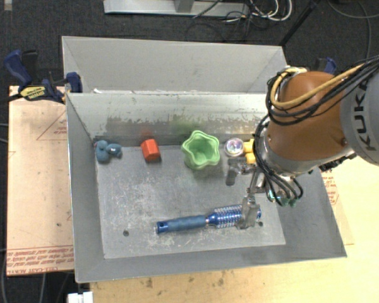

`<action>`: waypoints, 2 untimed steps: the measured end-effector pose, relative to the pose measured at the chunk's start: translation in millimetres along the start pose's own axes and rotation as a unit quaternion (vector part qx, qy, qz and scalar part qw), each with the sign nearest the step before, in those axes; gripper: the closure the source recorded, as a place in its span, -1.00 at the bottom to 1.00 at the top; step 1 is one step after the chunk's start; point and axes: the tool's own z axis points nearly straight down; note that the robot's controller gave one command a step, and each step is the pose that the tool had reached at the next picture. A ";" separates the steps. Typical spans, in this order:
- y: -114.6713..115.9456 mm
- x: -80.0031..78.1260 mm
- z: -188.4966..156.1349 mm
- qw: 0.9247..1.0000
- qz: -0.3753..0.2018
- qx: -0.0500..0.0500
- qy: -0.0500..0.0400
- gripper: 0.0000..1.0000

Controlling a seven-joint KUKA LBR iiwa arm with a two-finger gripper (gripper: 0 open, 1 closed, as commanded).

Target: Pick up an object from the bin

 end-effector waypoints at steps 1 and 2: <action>-16.6 2.2 143.9 0.999 -0.042 0.000 -0.003 -1.00; 0.7 -15.2 110.1 0.955 -0.297 0.001 -0.006 -1.00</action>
Offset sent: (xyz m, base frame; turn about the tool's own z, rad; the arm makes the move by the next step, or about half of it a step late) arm -0.0029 -0.0165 -0.1404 -0.0868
